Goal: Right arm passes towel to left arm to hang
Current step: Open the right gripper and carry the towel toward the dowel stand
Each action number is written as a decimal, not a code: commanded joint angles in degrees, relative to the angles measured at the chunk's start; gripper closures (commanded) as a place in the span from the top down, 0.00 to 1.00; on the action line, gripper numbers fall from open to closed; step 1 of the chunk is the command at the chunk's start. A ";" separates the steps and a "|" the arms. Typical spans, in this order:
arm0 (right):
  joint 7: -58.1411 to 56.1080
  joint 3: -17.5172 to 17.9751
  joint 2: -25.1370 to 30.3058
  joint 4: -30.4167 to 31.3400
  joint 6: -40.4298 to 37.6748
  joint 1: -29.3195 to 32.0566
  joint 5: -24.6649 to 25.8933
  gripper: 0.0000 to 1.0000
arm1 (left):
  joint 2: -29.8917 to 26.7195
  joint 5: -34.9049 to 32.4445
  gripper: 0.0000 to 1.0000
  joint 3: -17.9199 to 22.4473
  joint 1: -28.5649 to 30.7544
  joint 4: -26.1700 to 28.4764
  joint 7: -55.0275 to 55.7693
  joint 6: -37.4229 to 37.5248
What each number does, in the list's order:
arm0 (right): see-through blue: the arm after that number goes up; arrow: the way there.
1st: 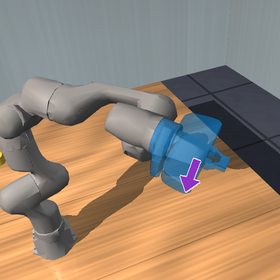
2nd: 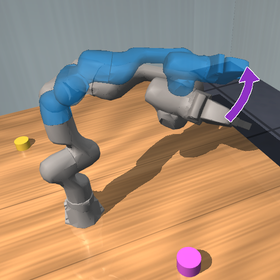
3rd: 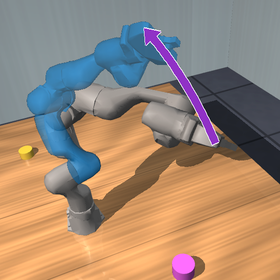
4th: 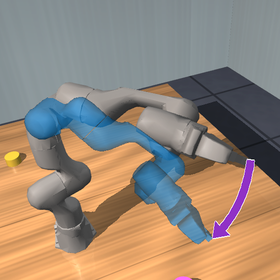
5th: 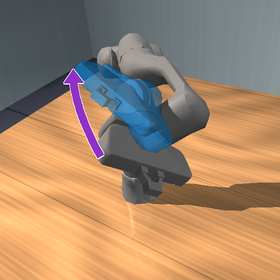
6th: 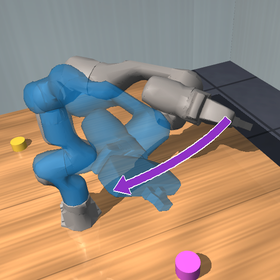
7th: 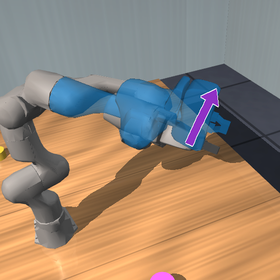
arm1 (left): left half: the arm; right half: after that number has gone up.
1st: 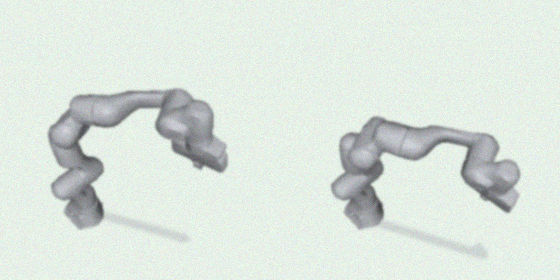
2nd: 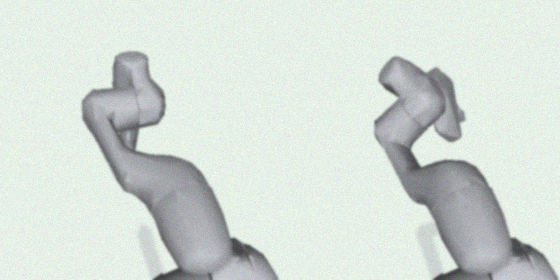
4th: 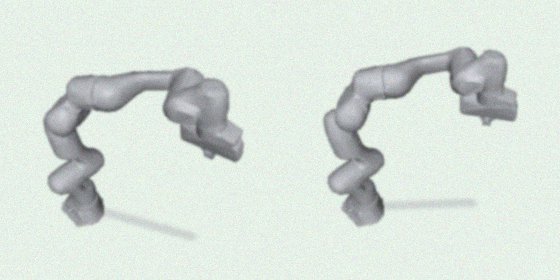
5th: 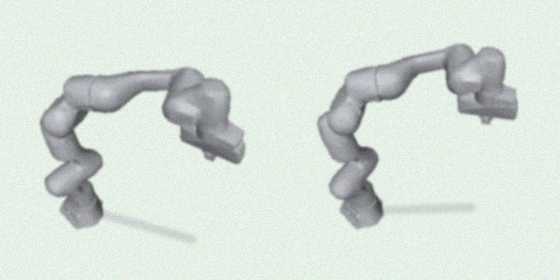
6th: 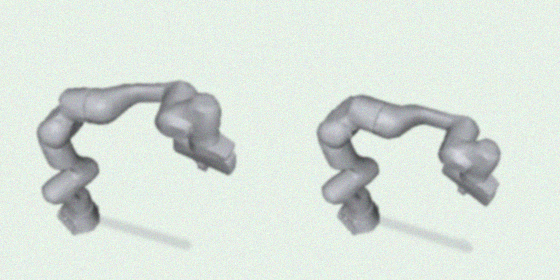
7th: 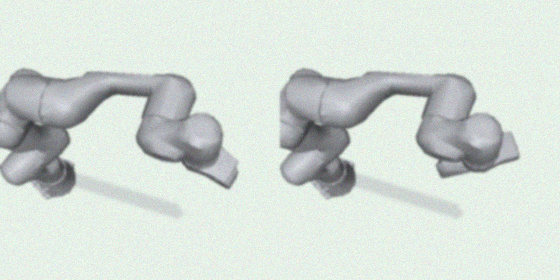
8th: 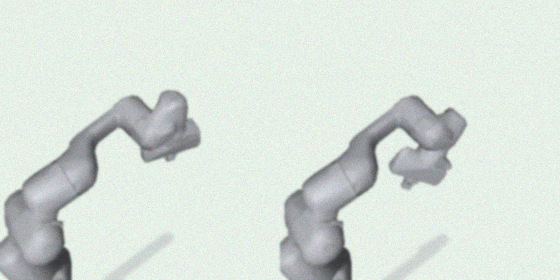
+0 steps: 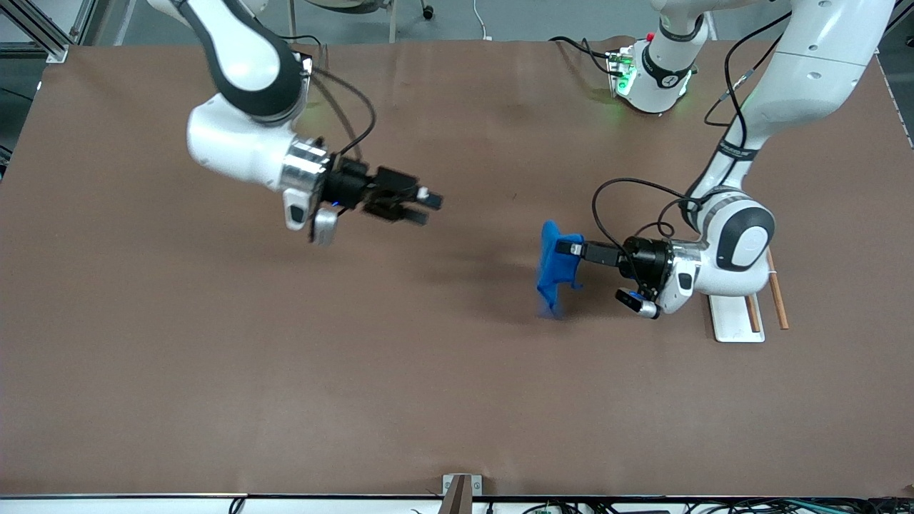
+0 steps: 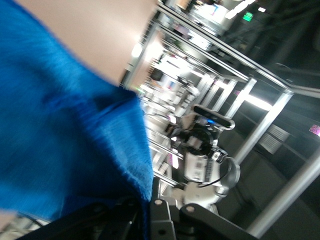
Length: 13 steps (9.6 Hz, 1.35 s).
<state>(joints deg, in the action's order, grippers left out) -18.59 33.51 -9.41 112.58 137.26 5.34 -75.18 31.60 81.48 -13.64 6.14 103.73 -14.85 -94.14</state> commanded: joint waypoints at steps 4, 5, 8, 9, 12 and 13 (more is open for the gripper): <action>11.10 -15.37 1.59 -1.65 -10.75 0.29 47.12 1.00 | -4.61 -36.14 0.00 2.48 2.55 -10.71 20.43 -4.03; 12.60 -18.53 1.68 -2.97 -14.96 0.29 54.02 1.00 | -6.53 -40.92 0.00 2.65 2.74 -11.52 23.78 -3.86; 20.49 -27.86 6.32 -3.42 -19.56 0.29 70.65 1.00 | -11.37 -56.56 0.00 2.56 6.24 -11.62 25.22 -3.51; 21.14 -30.32 7.99 -4.99 -20.97 0.29 72.18 1.00 | -12.00 -61.13 0.00 2.48 7.12 -11.62 25.13 -3.42; 21.49 -37.97 9.50 -14.73 -33.59 -2.35 74.92 1.00 | -11.92 -68.02 0.00 2.48 11.50 -11.18 20.32 -2.19; 24.19 -38.60 9.94 -18.68 -40.17 -2.26 74.92 1.00 | -11.65 -68.21 0.00 2.48 13.01 -11.09 18.47 -1.66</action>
<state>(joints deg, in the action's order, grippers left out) 1.88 -3.58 0.24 98.13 102.89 4.52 -1.70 19.23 14.62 -10.97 17.36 91.11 6.21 -96.20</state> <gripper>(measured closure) 0.000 0.978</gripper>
